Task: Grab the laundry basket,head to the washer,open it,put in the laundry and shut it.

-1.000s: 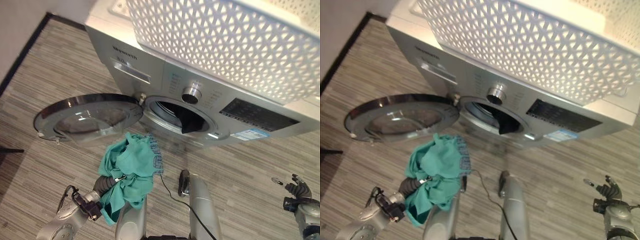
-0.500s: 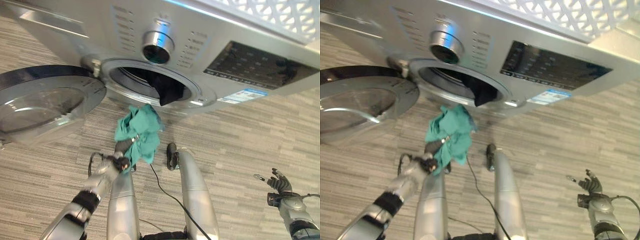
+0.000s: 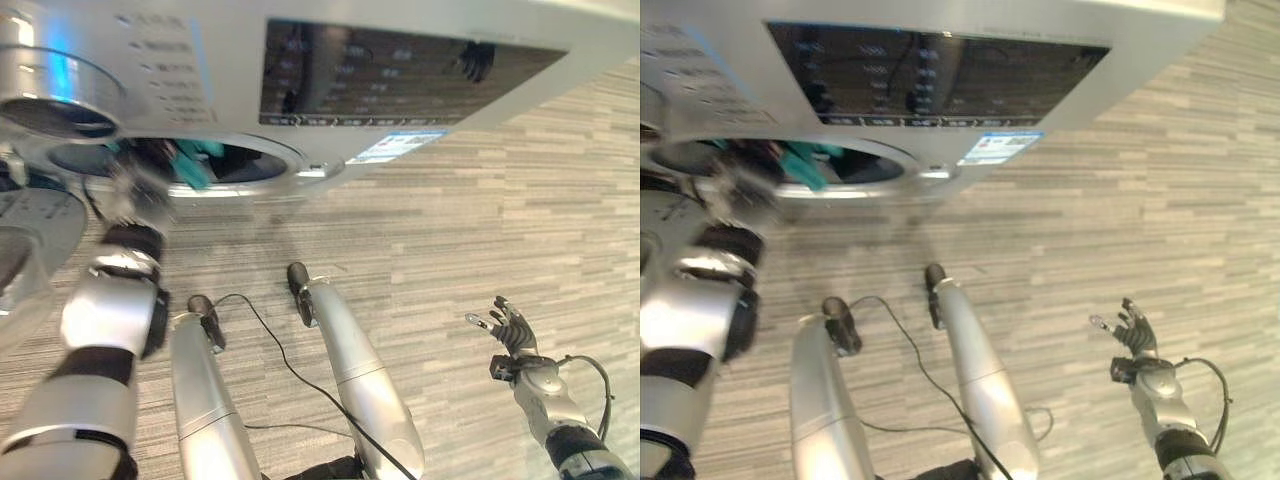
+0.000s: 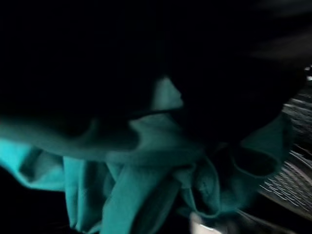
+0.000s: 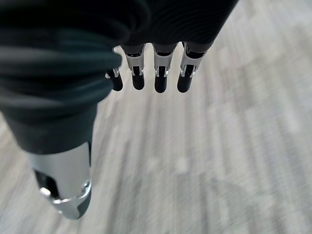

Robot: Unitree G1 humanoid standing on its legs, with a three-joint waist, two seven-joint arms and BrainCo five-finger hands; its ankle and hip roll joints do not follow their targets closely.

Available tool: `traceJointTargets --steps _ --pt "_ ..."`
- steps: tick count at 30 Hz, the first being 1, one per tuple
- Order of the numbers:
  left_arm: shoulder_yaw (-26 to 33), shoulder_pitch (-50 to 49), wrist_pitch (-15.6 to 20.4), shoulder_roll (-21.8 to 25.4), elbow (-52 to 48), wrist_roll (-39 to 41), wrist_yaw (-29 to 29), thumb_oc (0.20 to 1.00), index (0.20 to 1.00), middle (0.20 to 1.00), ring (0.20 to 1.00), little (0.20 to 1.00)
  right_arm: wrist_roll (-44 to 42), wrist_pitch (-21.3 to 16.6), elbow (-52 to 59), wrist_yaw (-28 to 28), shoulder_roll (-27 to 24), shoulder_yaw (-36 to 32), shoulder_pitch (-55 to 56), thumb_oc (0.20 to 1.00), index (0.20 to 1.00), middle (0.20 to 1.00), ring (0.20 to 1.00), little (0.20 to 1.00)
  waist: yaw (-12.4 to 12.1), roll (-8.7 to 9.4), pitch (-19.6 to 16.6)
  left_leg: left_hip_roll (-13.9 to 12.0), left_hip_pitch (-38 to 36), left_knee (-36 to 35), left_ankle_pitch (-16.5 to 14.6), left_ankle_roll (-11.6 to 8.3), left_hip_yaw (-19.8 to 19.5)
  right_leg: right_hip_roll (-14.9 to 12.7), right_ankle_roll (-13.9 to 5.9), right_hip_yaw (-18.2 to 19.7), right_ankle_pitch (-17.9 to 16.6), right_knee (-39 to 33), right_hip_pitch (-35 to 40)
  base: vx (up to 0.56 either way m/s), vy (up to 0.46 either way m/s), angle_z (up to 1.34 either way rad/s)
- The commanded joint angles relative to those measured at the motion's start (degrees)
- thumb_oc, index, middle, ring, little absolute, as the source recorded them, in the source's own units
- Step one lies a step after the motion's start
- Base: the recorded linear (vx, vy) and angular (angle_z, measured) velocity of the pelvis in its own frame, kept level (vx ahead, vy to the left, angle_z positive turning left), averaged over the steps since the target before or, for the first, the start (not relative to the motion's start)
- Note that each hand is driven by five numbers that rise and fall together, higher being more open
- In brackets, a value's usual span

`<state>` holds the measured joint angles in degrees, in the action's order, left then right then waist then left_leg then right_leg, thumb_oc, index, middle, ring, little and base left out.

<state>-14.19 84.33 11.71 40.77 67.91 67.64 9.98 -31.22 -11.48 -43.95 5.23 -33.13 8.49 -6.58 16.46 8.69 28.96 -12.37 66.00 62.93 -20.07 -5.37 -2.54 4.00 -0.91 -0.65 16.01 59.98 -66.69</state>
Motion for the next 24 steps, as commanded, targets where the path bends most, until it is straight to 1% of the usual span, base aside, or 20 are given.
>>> traceJointTargets --steps 1,2,3,4,7,8,9,11,13,15,16,18,19,20,21,22,24 --pt "-2.7 1.1 6.7 -2.0 -5.0 1.3 2.8 0.200 0.200 0.200 0.200 0.200 -0.3 -1.6 -0.9 2.4 0.7 -3.1 7.5 1.000 1.000 1.000 1.000 1.000 0.3 -0.38 -7.6 1.6 -0.8 8.1 -11.5 5.16 2.7 0.0 -2.83 -1.6 -1.3 -5.0 -0.9 0.02 -0.015 -0.12" --pt "-3.8 2.3 7.2 -1.5 -6.0 0.6 3.1 0.200 0.200 0.200 0.200 0.200 -0.1 -1.6 -0.4 2.5 0.9 -3.2 8.1 1.000 1.000 1.000 1.000 1.000 0.4 -0.43 -7.4 1.4 0.0 8.7 -11.7 5.32 2.8 0.1 -3.14 -1.7 -1.6 -5.0 -1.5 0.02 0.005 -0.15" --pt "-4.8 2.8 6.8 -0.9 -4.9 -2.3 4.1 0.200 0.200 0.200 0.200 0.200 0.1 -1.4 0.5 2.1 1.5 -2.7 9.1 1.000 1.000 1.000 1.000 1.000 0.2 -0.38 -7.2 0.9 1.3 9.6 -11.8 5.53 2.8 0.4 -3.34 -1.9 -1.8 -5.0 -2.8 0.01 0.028 -0.27" --pt "-4.8 2.5 6.4 -0.8 -4.4 -3.2 4.2 0.200 0.200 0.200 0.200 0.200 0.4 -1.2 1.5 1.6 1.9 -2.2 10.0 1.000 1.000 1.000 1.000 1.000 0.1 -0.35 -6.9 0.5 1.8 10.1 -11.9 5.74 2.9 0.5 -3.55 -1.9 -1.9 -4.5 -3.4 0.01 0.033 -0.24" --pt "-4.2 1.0 5.2 -2.2 -3.0 -3.4 3.5 0.200 0.200 0.200 0.200 0.200 1.1 -1.2 3.3 1.5 2.1 -1.3 10.7 1.000 1.000 1.000 1.000 1.000 -0.2 -0.48 -6.1 0.3 2.4 10.5 -11.9 6.11 3.3 0.9 -3.77 -1.6 -2.0 -4.1 -4.4 0.01 0.035 -0.16" --pt "-4.7 -0.8 2.8 -2.6 -0.7 -5.8 2.3 0.875 0.875 0.875 0.875 0.875 1.2 -1.2 5.6 1.0 2.0 -0.8 11.4 1.000 1.000 1.000 1.000 1.000 -0.2 -0.58 -5.8 0.5 2.6 10.7 -11.7 6.33 3.8 1.0 -3.79 -1.3 -2.2 -3.9 -4.7 0.00 0.008 -0.12" --pt "-4.6 -0.8 2.8 -2.7 -0.7 -5.9 2.3 1.000 1.000 1.000 1.000 1.000 1.3 -1.2 5.7 1.0 1.9 -0.9 11.5 1.000 1.000 1.000 1.000 1.000 -0.2 -0.58 -5.8 0.4 2.6 10.7 -11.7 6.34 3.8 1.0 -3.79 -1.3 -2.2 -3.9 -4.7 0.00 0.019 -0.10" --pt "-6.1 -1.6 0.4 -2.8 2.0 -9.8 0.9 1.000 1.000 1.000 1.000 1.000 1.3 -1.1 6.9 0.2 1.6 0.0 11.4 1.000 1.000 1.000 1.000 1.000 -0.3 -0.72 -5.7 0.6 2.5 10.1 -11.3 6.41 4.3 0.9 -3.79 -1.1 -2.5 -4.0 -5.0 0.00 0.018 -0.05" --pt "-6.9 -2.8 -0.3 -2.7 1.9 -11.5 -0.6 1.000 1.000 1.000 1.000 1.000 1.2 -1.3 9.0 -0.5 0.9 -0.1 12.2 1.000 1.000 1.000 1.000 1.000 -0.3 -0.77 -5.6 0.8 2.3 9.6 -10.9 6.50 4.6 0.9 -3.74 -0.9 -2.8 -4.3 -4.9 0.00 0.006 -0.03" --pt "-10.3 -2.9 -2.1 -2.1 3.7 -20.5 -0.9 1.000 1.000 1.000 1.000 1.000 1.9 -1.4 9.5 -1.2 0.2 0.4 12.3 1.000 1.000 1.000 1.000 1.000 -0.6 -1.23 -5.6 1.5 2.0 8.5 -10.1 6.51 4.8 0.5 -3.68 -0.6 -3.1 -5.3 -4.4 0.00 0.000 0.00" --pt "-13.1 -2.9 -1.2 -2.1 2.0 -25.5 -0.5 1.000 1.000 1.000 1.000 1.000 2.4 -1.7 10.6 -1.7 -0.3 0.0 13.2 1.000 1.000 1.000 1.000 1.000 -0.8 -1.68 -5.7 2.3 1.5 7.1 -9.3 6.43 4.9 0.0 -3.56 -0.5 -3.3 -6.0 -3.9 -0.02 -0.021 0.07" --pt "-14.5 -3.5 -0.8 -3.3 0.6 -28.7 0.2 1.000 1.000 1.000 1.000 1.000 3.3 -2.2 10.7 -1.9 -0.6 0.0 13.7 1.000 1.000 1.000 1.000 1.000 -0.9 -2.45 -5.8 3.7 0.4 4.8 -8.0 6.16 5.0 -0.9 -3.36 -0.3 -3.5 -7.1 -2.7 -0.02 -0.031 0.22" --pt "-14.5 -3.5 -0.8 -3.3 0.6 -28.7 0.2 1.000 1.000 1.000 1.000 1.000 3.3 -2.2 10.7 -1.9 -0.6 -0.1 13.7 1.000 1.000 1.000 1.000 1.000 -0.9 -2.44 -5.8 3.7 0.4 4.8 -8.0 6.17 5.0 -1.0 -3.36 -0.3 -3.5 -7.1 -2.6 -0.03 -0.049 0.35" --pt "-14.7 -4.7 0.3 -4.2 -1.5 -29.9 0.9 1.000 1.000 1.000 1.000 1.000 4.2 -2.4 10.7 -1.9 -0.5 0.1 14.0 1.000 1.000 1.000 1.000 1.000 -1.4 -3.20 -5.9 4.8 -0.6 2.9 -6.9 5.91 4.8 -1.6 -3.19 0.0 -3.8 -8.3 -1.3 -0.04 -0.045 0.33" --pt "-14.7 -5.6 0.6 -4.5 -2.6 -30.4 1.1 1.000 1.000 1.000 1.000 1.000 4.8 -2.6 10.4 -1.8 -0.4 0.6 13.9 1.000 1.000 1.000 1.000 1.000 -1.6 -3.58 -6.0 5.3 -1.4 1.7 -6.4 5.75 4.8 -1.9 -2.99 0.2 -3.9 -9.2 -0.4 -0.04 -0.045 0.28" --pt "-14.6 -5.7 0.6 -4.5 -2.7 -30.4 1.2 1.000 1.000 1.000 1.000 1.000 4.8 -2.6 10.3 -1.8 -0.4 0.6 13.9 1.000 1.000 1.000 1.000 1.000 -1.5 -3.55 -5.9 5.4 -1.6 1.5 -6.3 5.75 4.8 -2.0 -2.99 0.2 -4.0 -9.3 -0.2 -0.04 -0.030 0.27" --pt "-12.9 -8.5 1.9 -5.3 -4.4 -29.1 1.5 1.000 1.000 1.000 1.000 1.000 5.4 -2.9 9.1 -1.7 0.0 1.8 13.0 1.000 1.000 1.000 1.000 1.000 -1.9 -3.89 -5.6 6.1 -3.7 -1.0 -5.2 5.52 4.7 -2.6 -2.76 0.4 -4.5 -11.5 2.2 -0.06 -0.033 0.29"
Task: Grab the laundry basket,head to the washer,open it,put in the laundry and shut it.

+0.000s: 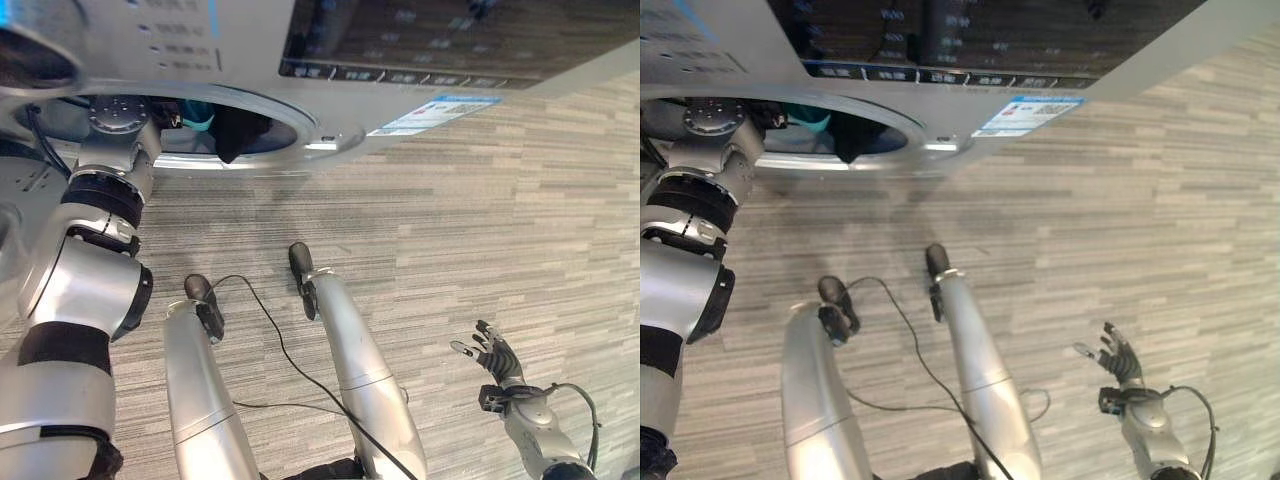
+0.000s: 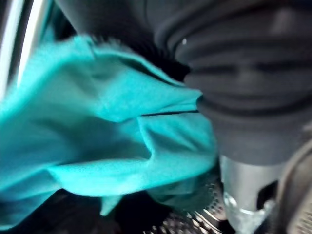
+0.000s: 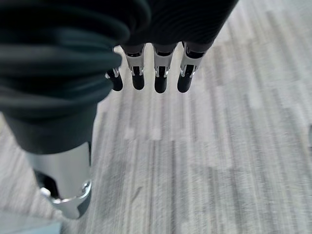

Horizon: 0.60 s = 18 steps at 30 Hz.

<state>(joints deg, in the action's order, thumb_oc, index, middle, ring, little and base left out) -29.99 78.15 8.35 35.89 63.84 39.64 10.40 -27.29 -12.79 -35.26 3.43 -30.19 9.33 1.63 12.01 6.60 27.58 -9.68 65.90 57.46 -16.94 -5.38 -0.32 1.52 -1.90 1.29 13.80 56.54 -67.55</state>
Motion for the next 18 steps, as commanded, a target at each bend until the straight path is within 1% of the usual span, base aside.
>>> traceJointTargets --steps 1,2,3,4,5,6,7,8,10,11,12,13,15,16,17,18 --pt "4.2 -4.4 6.1 -0.8 -1.7 0.1 1.3 1.000 1.000 1.000 1.000 1.000 1.5 -1.8 -0.3 0.3 -2.6 1.4 4.3 1.000 1.000 1.000 1.000 1.000 2.3 -1.95 -4.1 3.7 -4.4 3.3 -7.7 5.33 2.4 -0.2 -1.65 -1.4 -2.5 -9.0 4.2 -0.09 -0.042 0.24" --pt "6.0 -8.0 7.2 -1.9 -4.3 2.1 0.9 1.000 1.000 1.000 1.000 1.000 1.7 -2.0 -1.7 0.4 -2.2 2.4 3.0 1.000 1.000 1.000 1.000 1.000 1.8 -2.22 -3.8 4.3 -6.3 1.2 -6.9 5.34 2.1 -0.5 -1.46 -1.1 -2.8 -10.9 6.1 -0.07 -0.034 0.18" --pt "6.1 -8.2 7.2 -1.9 -4.4 2.1 1.0 1.000 1.000 1.000 1.000 1.000 1.7 -2.0 -1.8 0.4 -2.2 2.5 2.9 1.000 1.000 1.000 1.000 1.000 1.9 -2.18 -3.7 4.3 -6.6 1.0 -6.9 5.34 2.1 -0.6 -1.47 -1.0 -2.9 -11.1 6.4 -0.11 -0.049 0.20" --pt "8.6 -15.4 8.8 -2.7 -9.4 2.5 1.1 1.000 1.000 1.000 1.000 1.000 3.5 -2.2 -5.3 1.4 -1.7 3.5 0.9 1.000 1.000 1.000 1.000 1.000 0.6 -2.84 -2.9 5.2 -10.7 -3.4 -5.0 5.59 1.6 -1.6 -1.28 -0.7 -3.9 -14.5 10.3 -0.07 -0.034 0.14" --pt "8.7 -15.5 8.8 -2.7 -9.5 2.4 1.1 1.000 1.000 1.000 1.000 1.000 3.5 -2.2 -5.3 1.4 -1.7 3.6 0.9 1.000 1.000 1.000 1.000 1.000 0.7 -2.78 -2.8 5.3 -10.9 -3.6 -4.9 5.59 1.6 -1.6 -1.28 -0.7 -3.9 -14.6 10.5 -0.09 -0.056 0.12" --pt "10.1 -18.3 9.1 -3.4 -11.2 3.2 0.8 1.000 1.000 1.000 1.000 1.000 4.0 -2.2 -6.5 1.7 -1.4 3.8 0.5 1.000 1.000 1.000 1.000 1.000 0.0 -3.01 -2.6 5.6 -12.4 -5.2 -4.0 5.47 1.4 -1.9 -1.31 -0.7 -4.3 -15.8 12.0 -0.07 -0.041 0.16" --pt "10.4 -23.6 9.5 -4.4 -14.3 2.0 0.5 1.000 1.000 1.000 1.000 1.000 4.7 -2.0 -9.8 2.1 -0.9 3.8 -0.6 1.000 1.000 1.000 1.000 1.000 -0.7 -3.55 -1.9 6.7 -16.5 -9.5 -2.0 5.49 1.1 -2.5 -1.13 -0.7 -5.4 -19.2 16.1 -0.10 -0.072 0.20" --pt "10.7 -27.3 9.8 -5.7 -16.2 1.6 0.0 1.000 1.000 1.000 1.000 1.000 4.6 -2.0 -11.9 2.2 -0.7 3.6 -1.1 1.000 1.000 1.000 1.000 1.000 -1.4 -3.95 -1.4 7.5 -19.2 -12.5 -0.6 5.23 0.8 -2.9 -1.27 -1.0 -6.1 -21.5 18.7 -0.10 -0.066 0.22" --pt "11.2 -32.8 10.0 -7.1 -18.5 -0.1 -0.3 1.000 1.000 1.000 1.000 1.000 5.2 -1.8 -15.3 2.5 0.0 3.0 -1.9 1.000 1.000 1.000 1.000 1.000 -2.5 -4.62 -1.3 8.4 -22.9 -16.7 1.5 4.99 0.2 -3.4 -1.60 -1.8 -7.2 -24.9 22.7 -0.07 -0.060 0.40" --pt "11.0 -36.2 10.3 -8.4 -21.1 -1.9 0.1 1.000 1.000 1.000 1.000 1.000 5.5 -1.7 -17.0 2.9 0.3 2.5 -2.3 1.000 1.000 1.000 1.000 1.000 -3.1 -4.91 -1.1 9.1 -25.3 -19.6 3.2 4.63 -0.2 -3.9 -1.63 -2.4 -7.8 -26.8 25.3 -0.06 -0.056 0.48" --pt "11.2 -38.2 10.1 -9.4 -21.2 -2.7 0.0 1.000 1.000 1.000 1.000 1.000 5.6 -1.6 -18.3 3.0 0.4 2.1 -2.6 1.000 1.000 1.000 1.000 1.000 -3.3 -5.05 -1.3 9.3 -26.7 -20.9 3.7 4.54 -0.5 -4.0 -1.72 -2.7 -8.1 -27.8 26.8 -0.12 -0.070 0.44" --pt "11.3 -39.4 10.1 -10.2 -20.8 -3.3 -0.1 1.000 1.000 1.000 1.000 1.000 5.6 -1.4 -19.5 3.3 0.6 1.6 -2.9 1.000 1.000 1.000 1.000 1.000 -3.4 -4.84 -1.5 9.8 -27.3 -22.8 6.4 4.49 -0.6 -4.7 -1.41 -3.2 -9.9 -29.6 27.6 -0.10 -0.056 0.30" --pt "11.7 -42.5 9.9 -11.4 -20.7 -5.2 0.0 1.000 1.000 1.000 1.000 1.000 5.6 -1.1 -22.0 3.5 0.9 0.7 -3.6 1.000 1.000 1.000 1.000 1.000 -4.0 -5.04 -1.6 10.3 -30.1 -25.5 7.5 4.23 -1.1 -5.1 -1.57 -4.1 -10.4 -31.4 30.8 -0.05 -0.039 0.30" --pt "12.4 -44.6 9.6 -12.8 -18.9 -5.2 -0.5 1.000 1.000 1.000 1.000 1.000 6.3 -0.7 -24.4 3.7 1.0 0.5 -4.4 1.000 1.000 1.000 1.000 1.000 -4.5 -5.26 -1.7 10.5 -32.8 -27.6 8.4 4.07 -1.4 -5.5 -1.68 -4.7 -10.6 -32.4 33.4 0.00 -0.015 0.39" --pt "12.4 -44.6 9.6 -12.8 -18.9 -5.2 -0.5 1.000 1.000 1.000 1.000 1.000 6.2 -0.7 -24.4 3.7 1.0 0.5 -4.4 1.000 1.000 1.000 1.000 1.000 -4.5 -5.25 -1.7 10.5 -32.8 -27.6 8.5 4.07 -1.4 -5.5 -1.68 -4.7 -10.6 -32.4 33.5 0.00 -0.008 0.41" --pt "13.6 -46.4 9.3 -13.8 -17.5 -3.7 -1.4 1.000 1.000 1.000 1.000 1.000 6.8 -0.4 -25.5 3.5 1.0 0.7 -4.7 1.000 1.000 1.000 1.000 1.000 -5.0 -5.37 -2.0 10.5 -35.0 -29.8 9.4 3.77 -1.6 -5.5 -1.89 -4.9 -11.0 -33.6 35.5 0.00 0.009 0.21"
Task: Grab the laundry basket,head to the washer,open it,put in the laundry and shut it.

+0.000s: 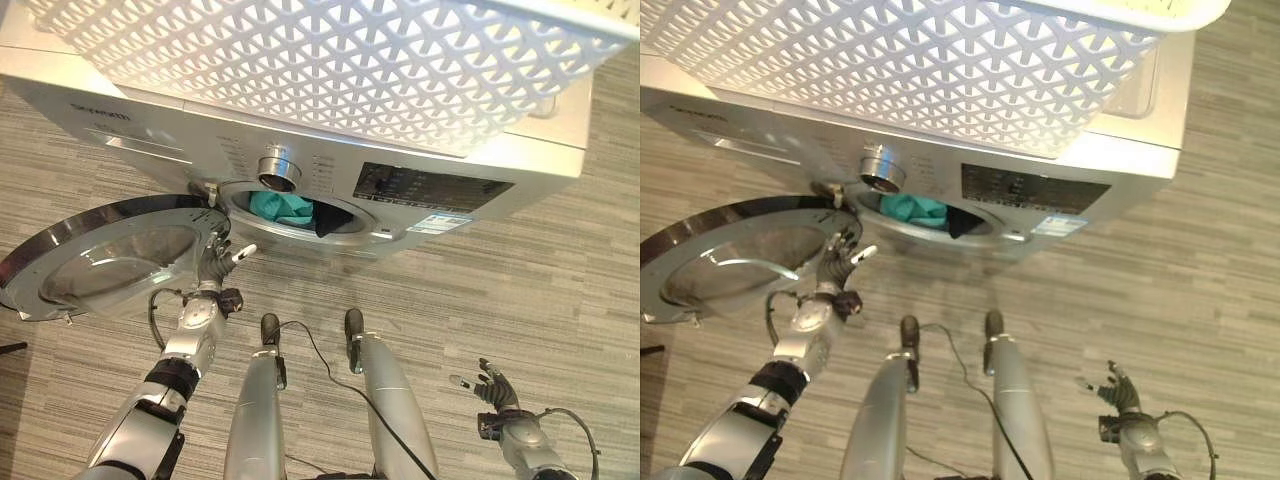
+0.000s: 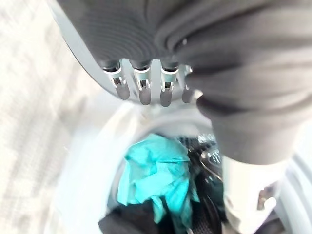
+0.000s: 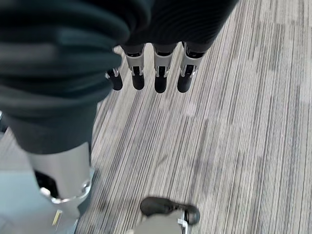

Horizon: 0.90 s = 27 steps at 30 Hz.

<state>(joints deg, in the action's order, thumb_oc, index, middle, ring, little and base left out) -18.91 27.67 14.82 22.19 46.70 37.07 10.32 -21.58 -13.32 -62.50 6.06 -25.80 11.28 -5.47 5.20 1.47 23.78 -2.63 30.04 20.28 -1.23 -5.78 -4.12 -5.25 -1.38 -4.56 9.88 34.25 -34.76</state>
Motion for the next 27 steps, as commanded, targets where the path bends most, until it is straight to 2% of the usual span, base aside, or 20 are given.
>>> traceJointTargets --steps 1,6,11,12,15,20,26,27 --pt "2.4 3.4 2.7 -0.2 -0.7 -0.8 -1.8 1.000 1.000 1.000 1.000 1.000 1.2 0.4 1.4 0.7 -3.5 -1.4 2.1 1.000 1.000 1.000 1.000 1.000 1.8 -0.32 1.8 3.6 -0.2 6.7 -6.1 4.28 2.2 1.1 -2.42 1.0 -7.4 -12.0 3.8 -0.01 0.011 0.07" --pt "3.4 -2.3 1.5 -2.0 0.0 1.3 -5.4 1.000 1.000 1.000 1.000 1.000 3.1 1.5 -1.5 -0.1 -3.8 -1.9 1.8 1.000 1.000 1.000 1.000 1.000 0.6 -1.03 0.2 3.9 -8.2 -1.4 -2.8 3.93 2.0 1.1 -2.95 0.4 -8.7 -17.1 11.4 0.03 0.028 -0.05" --pt "5.2 -7.6 1.5 0.6 -4.2 -2.5 -5.6 1.000 1.000 1.000 1.000 1.000 4.3 2.3 -3.9 -0.8 -3.5 -3.7 2.9 1.000 1.000 1.000 1.000 1.000 -0.4 -2.32 -2.6 4.0 -14.5 -8.3 0.0 3.51 1.3 0.8 -3.20 -0.6 -9.4 -20.9 17.0 0.07 0.028 0.06" --pt "6.6 -9.9 1.8 4.0 -8.8 -5.0 -5.5 1.000 1.000 1.000 1.000 1.000 5.5 2.7 -4.6 -1.3 -3.6 -4.6 4.2 1.000 1.000 1.000 1.000 1.000 -1.2 -3.12 -4.4 3.9 -17.6 -11.8 1.3 3.39 0.9 0.6 -3.51 -1.1 -9.6 -22.8 19.7 0.07 0.044 0.15" --pt "8.4 -12.1 1.6 8.5 -13.5 -8.6 -6.1 1.000 1.000 1.000 1.000 1.000 7.0 3.9 -7.3 -2.7 -3.0 -5.2 5.7 1.000 1.000 1.000 1.000 1.000 -2.3 -4.17 -7.0 3.7 -21.4 -16.5 3.1 3.42 -0.1 0.6 -3.70 -2.2 -9.7 -25.5 23.4 0.09 0.042 0.22" --pt "12.5 -14.7 1.1 15.6 -17.5 -12.7 -6.7 1.000 1.000 1.000 1.000 1.000 7.9 5.2 -9.2 -5.0 -1.6 -6.0 7.6 1.000 1.000 1.000 1.000 1.000 -3.2 -4.78 -11.0 3.0 -25.4 -22.0 5.1 3.66 -1.4 -0.1 -4.35 -3.0 -10.4 -28.5 27.4 0.07 0.050 0.20" --pt "15.1 -14.1 0.2 20.8 -14.5 -17.0 -5.2 1.000 1.000 1.000 1.000 1.000 8.5 5.7 -9.1 -6.4 -0.9 -5.1 8.5 1.000 1.000 1.000 1.000 1.000 -3.6 -4.11 -12.6 3.1 -26.7 -23.4 5.1 4.25 -1.2 -0.9 -4.96 -2.8 -11.2 -30.1 28.9 0.05 0.072 0.04" --pt "15.3 -12.8 -0.4 23.7 -10.0 -19.1 -4.9 1.000 1.000 1.000 1.000 1.000 9.3 6.0 -9.3 -6.8 -1.0 -4.2 8.5 1.000 1.000 1.000 1.000 1.000 -3.5 -3.65 -12.8 3.2 -26.7 -23.5 4.9 4.46 -0.7 -1.1 -5.24 -2.4 -11.6 -30.3 28.9 0.03 0.052 -0.06"
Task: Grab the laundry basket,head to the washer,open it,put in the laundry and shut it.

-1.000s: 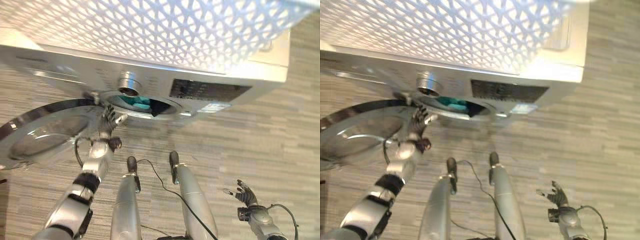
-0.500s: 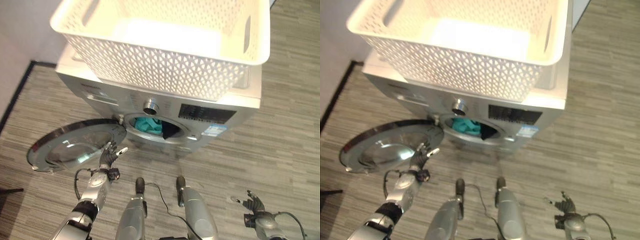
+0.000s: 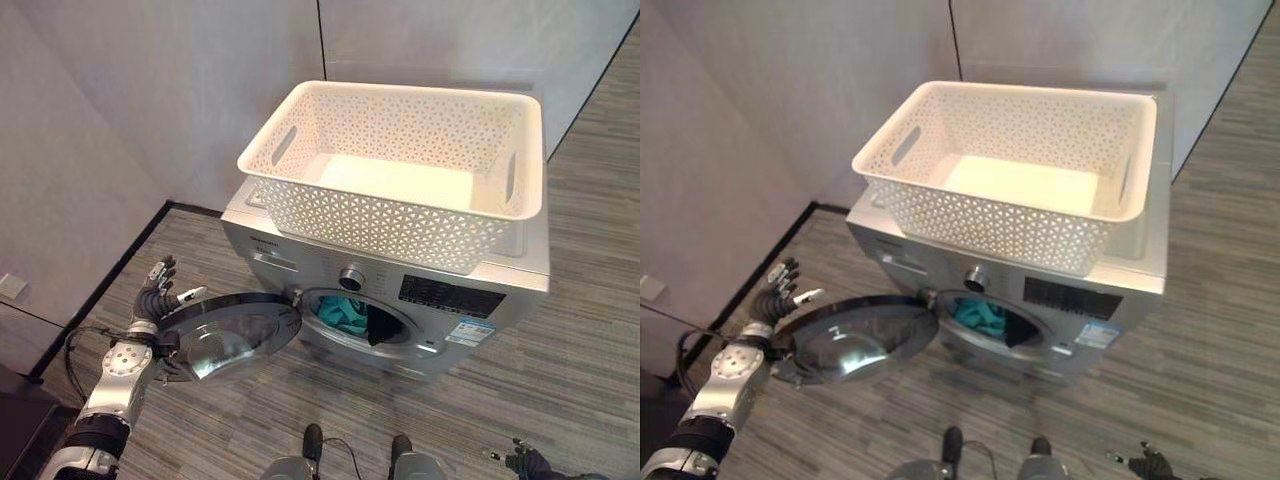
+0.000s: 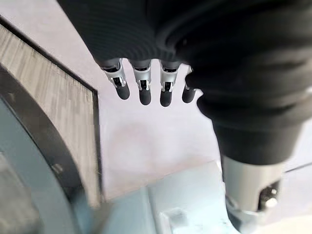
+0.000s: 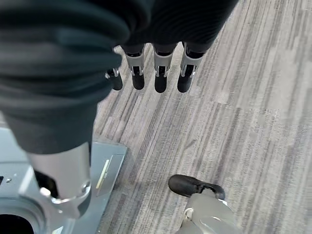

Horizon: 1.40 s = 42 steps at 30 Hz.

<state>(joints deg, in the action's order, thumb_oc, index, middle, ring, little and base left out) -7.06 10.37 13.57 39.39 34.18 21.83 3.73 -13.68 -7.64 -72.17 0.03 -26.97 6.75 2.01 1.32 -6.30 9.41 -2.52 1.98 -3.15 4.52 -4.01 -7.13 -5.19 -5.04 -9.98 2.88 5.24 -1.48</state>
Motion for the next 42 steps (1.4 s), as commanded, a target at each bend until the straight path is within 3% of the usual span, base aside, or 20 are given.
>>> traceJointTargets --steps 1,2,3,4,6,8,12,19,23,28,30,33,35,38,39,40,41,42 --pt "3.5 4.5 0.8 6.5 2.5 -3.9 1.7 1.000 1.000 1.000 1.000 1.000 1.4 0.3 0.3 -0.8 0.1 0.4 1.0 1.000 1.000 1.000 1.000 1.000 0.3 4.12 1.5 3.1 1.3 0.0 -0.8 2.68 2.3 -1.1 -1.58 3.0 -4.6 -1.3 -4.4 0.04 0.104 -0.02" --pt "1.9 7.2 -0.3 9.4 7.9 -9.2 2.6 1.000 1.000 1.000 1.000 1.000 1.7 0.4 0.5 -1.2 0.0 1.3 0.6 1.000 1.000 1.000 1.000 1.000 0.5 4.70 1.6 3.3 1.6 0.5 -1.2 2.91 3.0 -1.2 -1.84 3.4 -4.9 -1.3 -4.7 0.01 0.053 -0.04" --pt "1.9 7.2 -0.3 9.4 7.9 -9.2 2.6 1.000 1.000 1.000 1.000 1.000 1.7 0.4 0.5 -1.2 0.0 1.3 0.6 1.000 1.000 1.000 1.000 1.000 0.5 4.70 1.6 3.3 1.6 0.5 -1.2 2.91 3.0 -1.2 -1.84 3.4 -4.9 -1.3 -4.7 0.01 0.121 -0.05" --pt "-0.9 10.8 -1.6 12.1 14.6 -15.9 3.1 1.000 1.000 1.000 1.000 1.000 2.2 0.3 0.6 -1.6 -0.3 2.4 0.0 1.000 1.000 1.000 1.000 1.000 0.7 5.59 2.1 3.4 2.3 1.5 -1.8 3.16 3.7 -1.5 -2.11 3.8 -5.3 -1.2 -5.1 0.00 0.073 -0.11" --pt "-2.8 14.1 -2.0 13.3 20.0 -18.7 3.0 1.000 1.000 1.000 1.000 1.000 2.3 0.2 0.7 -1.8 -0.5 3.1 -0.4 1.000 1.000 1.000 1.000 1.000 0.9 6.52 2.7 3.6 2.9 2.8 -2.5 3.28 4.2 -1.6 -2.35 4.1 -5.5 -1.3 -5.3 0.00 0.067 -0.16" --pt "-3.7 16.0 -2.2 13.2 23.1 -19.5 3.6 1.000 1.000 1.000 1.000 1.000 2.4 0.0 0.9 -1.9 -0.5 3.5 -0.6 1.000 1.000 1.000 1.000 1.000 1.0 7.03 3.0 3.7 3.5 3.7 -2.8 3.31 4.4 -1.7 -2.45 4.2 -5.7 -1.4 -5.5 -0.03 0.041 -0.14" --pt "-5.9 22.3 -3.0 12.8 31.2 -21.1 5.3 1.000 1.000 1.000 1.000 1.000 0.3 -0.3 2.0 -1.7 -1.3 4.6 -2.2 1.000 1.000 1.000 1.000 1.000 2.0 9.75 5.9 3.9 8.7 8.2 -3.9 3.09 5.3 -2.0 -2.68 5.3 -7.4 -1.7 -8.3 -0.11 0.049 -0.01" --pt "-5.0 23.2 -3.7 11.2 34.2 -20.2 6.4 1.000 1.000 1.000 1.000 1.000 -0.6 -0.5 3.1 -2.1 -0.1 6.0 -1.3 1.000 1.000 1.000 1.000 1.000 1.9 12.66 7.8 3.5 12.4 11.7 -5.0 2.90 5.8 -1.6 -2.55 6.0 -8.5 -2.4 -10.5 -0.03 0.012 -0.10" --pt "-4.5 22.0 -3.9 9.4 34.4 -19.5 5.6 1.000 1.000 1.000 1.000 1.000 -1.0 -0.8 4.4 -2.1 0.3 6.3 -0.5 1.000 1.000 1.000 1.000 1.000 1.7 13.34 8.3 3.2 12.7 13.0 -5.5 2.71 5.7 -1.1 -2.20 6.0 -7.9 -1.4 -10.9 0.00 -0.008 0.00" --pt "-4.3 20.1 -4.5 8.4 35.3 -19.7 4.7 1.000 1.000 1.000 1.000 1.000 -0.2 -0.9 11.3 -3.0 -0.9 7.4 1.2 1.000 1.000 1.000 1.000 1.000 1.5 13.48 8.9 2.5 12.2 14.1 -5.6 2.42 5.4 0.2 -1.14 5.6 -4.1 4.5 -11.7 -0.01 -0.046 -0.02" --pt "-4.2 19.5 -4.9 8.2 35.1 -19.9 4.3 1.000 1.000 1.000 1.000 1.000 1.1 -1.2 18.9 -3.9 -2.7 8.5 3.4 1.000 1.000 1.000 1.000 1.000 1.5 13.74 9.8 1.8 12.5 15.1 -5.2 1.63 4.1 1.3 -0.32 5.0 -1.7 8.9 -12.6 -0.06 -0.233 0.04" --pt "-5.0 19.1 -5.0 7.7 34.4 -20.4 3.8 1.000 1.000 1.000 1.000 1.000 3.0 -1.5 24.3 -4.6 -6.0 9.2 4.6 1.000 1.000 1.000 1.000 1.000 1.3 14.02 10.3 0.9 13.9 15.0 -2.9 0.11 1.9 2.2 1.12 2.5 -0.3 10.2 -13.3 -0.08 -0.249 0.30" --pt "-5.5 18.9 -4.9 6.3 33.5 -20.3 3.3 1.000 1.000 1.000 1.000 1.000 3.0 -2.0 26.3 -4.4 -8.6 8.4 4.3 1.000 1.000 1.000 1.000 1.000 1.6 14.09 10.1 -0.4 15.6 13.4 0.5 -1.43 1.1 2.9 1.68 0.4 -1.3 7.9 -13.8 -0.17 -0.293 0.33" --pt "-6.2 19.4 -4.8 5.3 32.9 -19.8 3.2 1.000 1.000 1.000 1.000 1.000 3.0 -2.3 25.2 -4.1 -11.6 7.7 2.7 1.000 1.000 1.000 1.000 1.000 1.9 13.76 10.0 -1.5 16.8 11.3 3.2 -2.36 1.1 3.4 1.62 -0.7 -2.2 5.1 -13.5 -0.12 -0.172 0.78" --pt "-6.9 20.0 -4.7 4.2 32.5 -19.3 3.5 1.000 1.000 1.000 1.000 1.000 2.7 -2.5 25.5 -3.3 -15.3 7.0 -0.7 1.000 1.000 1.000 1.000 1.000 1.9 13.13 10.4 -3.1 17.3 8.6 5.8 -3.05 1.5 4.2 1.58 -1.5 -2.8 3.1 -13.1 -0.14 -0.122 0.63" --pt "-7.2 20.2 -4.7 3.5 32.2 -19.0 3.7 1.000 1.000 1.000 1.000 1.000 2.2 -2.7 25.8 -2.6 -16.3 6.4 -1.6 1.000 1.000 1.000 1.000 1.000 2.2 13.14 10.8 -3.2 17.9 9.1 6.4 -2.96 2.7 4.0 1.74 -1.7 -3.2 2.9 -13.1 -0.20 -0.151 0.31" --pt "-7.2 20.3 -4.8 2.2 32.0 -18.6 3.9 1.000 1.000 1.000 1.000 1.000 1.8 -3.0 25.1 -1.6 -17.2 5.6 -3.0 1.000 1.000 1.000 1.000 1.000 2.3 13.64 11.3 -2.1 17.9 11.2 4.6 -2.51 3.3 3.5 1.75 -1.6 -3.7 2.6 -13.1 -0.17 -0.086 0.03" --pt "-6.8 19.4 -4.7 0.9 31.5 -18.2 3.7 1.000 1.000 1.000 1.000 1.000 1.8 -3.0 25.4 -0.8 -18.1 5.0 -4.4 1.000 1.000 1.000 1.000 1.000 2.3 14.45 11.4 0.4 17.2 16.0 0.9 -1.78 2.8 2.7 1.60 -0.8 -4.5 2.0 -13.2 -0.15 -0.067 0.03"
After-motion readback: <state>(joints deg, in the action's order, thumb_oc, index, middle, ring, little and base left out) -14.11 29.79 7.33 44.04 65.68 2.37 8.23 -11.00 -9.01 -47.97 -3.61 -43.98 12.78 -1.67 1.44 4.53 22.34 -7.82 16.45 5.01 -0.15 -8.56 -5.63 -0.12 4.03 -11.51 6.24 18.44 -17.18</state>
